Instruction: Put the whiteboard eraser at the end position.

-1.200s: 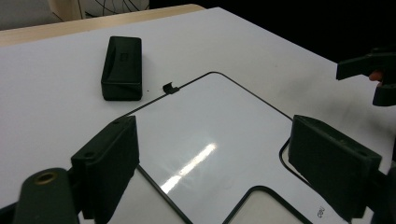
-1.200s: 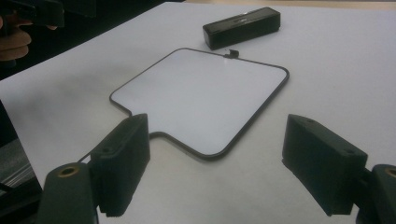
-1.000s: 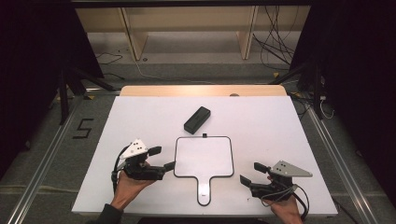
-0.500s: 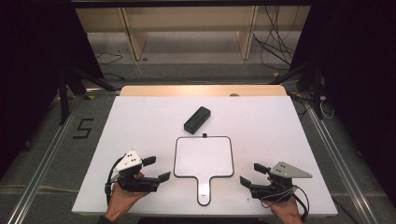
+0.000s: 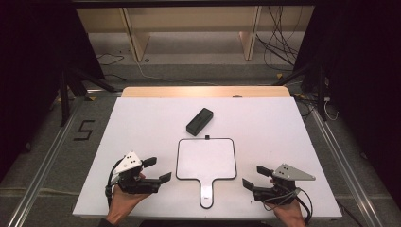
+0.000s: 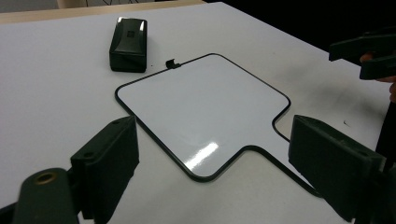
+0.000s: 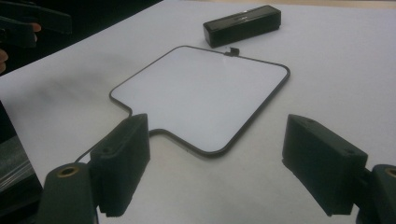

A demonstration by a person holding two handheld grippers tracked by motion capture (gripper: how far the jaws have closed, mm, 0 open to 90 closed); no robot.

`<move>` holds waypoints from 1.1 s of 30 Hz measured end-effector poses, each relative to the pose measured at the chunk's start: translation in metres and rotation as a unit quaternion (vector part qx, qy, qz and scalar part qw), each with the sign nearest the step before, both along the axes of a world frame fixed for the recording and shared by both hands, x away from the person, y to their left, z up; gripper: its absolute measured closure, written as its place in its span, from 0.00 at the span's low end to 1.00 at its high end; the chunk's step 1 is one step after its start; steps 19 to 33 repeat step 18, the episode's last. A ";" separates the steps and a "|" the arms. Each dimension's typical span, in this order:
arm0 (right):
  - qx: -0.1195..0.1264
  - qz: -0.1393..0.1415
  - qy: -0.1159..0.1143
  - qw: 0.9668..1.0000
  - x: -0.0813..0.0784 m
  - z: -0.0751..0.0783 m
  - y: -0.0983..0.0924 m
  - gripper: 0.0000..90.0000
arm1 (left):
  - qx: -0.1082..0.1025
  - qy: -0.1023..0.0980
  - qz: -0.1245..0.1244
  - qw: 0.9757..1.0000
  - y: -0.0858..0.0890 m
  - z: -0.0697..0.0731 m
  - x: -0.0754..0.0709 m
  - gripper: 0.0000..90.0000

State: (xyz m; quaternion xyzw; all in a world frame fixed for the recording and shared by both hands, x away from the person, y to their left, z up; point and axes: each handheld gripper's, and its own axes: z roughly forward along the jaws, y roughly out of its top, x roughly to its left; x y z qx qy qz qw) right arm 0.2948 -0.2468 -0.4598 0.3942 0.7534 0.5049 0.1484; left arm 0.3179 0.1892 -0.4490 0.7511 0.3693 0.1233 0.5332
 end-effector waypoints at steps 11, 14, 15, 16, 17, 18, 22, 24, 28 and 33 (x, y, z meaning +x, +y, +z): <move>-0.001 -0.001 -0.001 1.000 0.000 0.000 0.000 0.27 | -0.002 -0.001 -0.001 1.000 0.000 0.000 0.000 0.17; -0.002 0.000 0.000 1.000 0.000 0.000 0.000 0.27 | -0.002 -0.002 -0.001 1.000 -0.001 0.000 0.000 0.17; -0.002 0.000 0.000 1.000 0.000 0.000 0.001 0.27 | -0.002 -0.002 -0.002 1.000 -0.001 0.000 0.000 0.17; -0.002 0.000 0.000 1.000 0.000 0.000 0.001 0.27 | -0.002 -0.003 -0.001 1.000 -0.001 0.001 0.000 0.17; -0.002 0.000 0.000 1.000 0.000 0.000 0.001 0.27 | -0.002 -0.002 -0.001 1.000 -0.001 0.001 0.000 0.17; -0.002 0.000 0.000 1.000 0.000 0.000 0.001 0.27 | -0.001 -0.002 -0.001 1.000 -0.001 0.001 0.000 0.17; -0.002 0.000 0.000 1.000 0.000 0.000 0.001 0.27 | -0.001 -0.002 -0.001 1.000 -0.001 0.001 0.000 0.17; -0.002 0.000 0.000 1.000 0.000 0.000 0.001 0.27 | -0.001 -0.002 -0.001 1.000 -0.001 0.001 0.000 0.17; -0.002 0.000 0.000 1.000 0.000 0.000 0.001 0.27 | -0.001 -0.002 -0.001 1.000 -0.001 0.001 0.000 0.17; -0.002 0.000 0.000 1.000 0.000 0.000 0.001 0.27 | -0.001 -0.002 -0.001 1.000 -0.001 0.001 0.000 0.17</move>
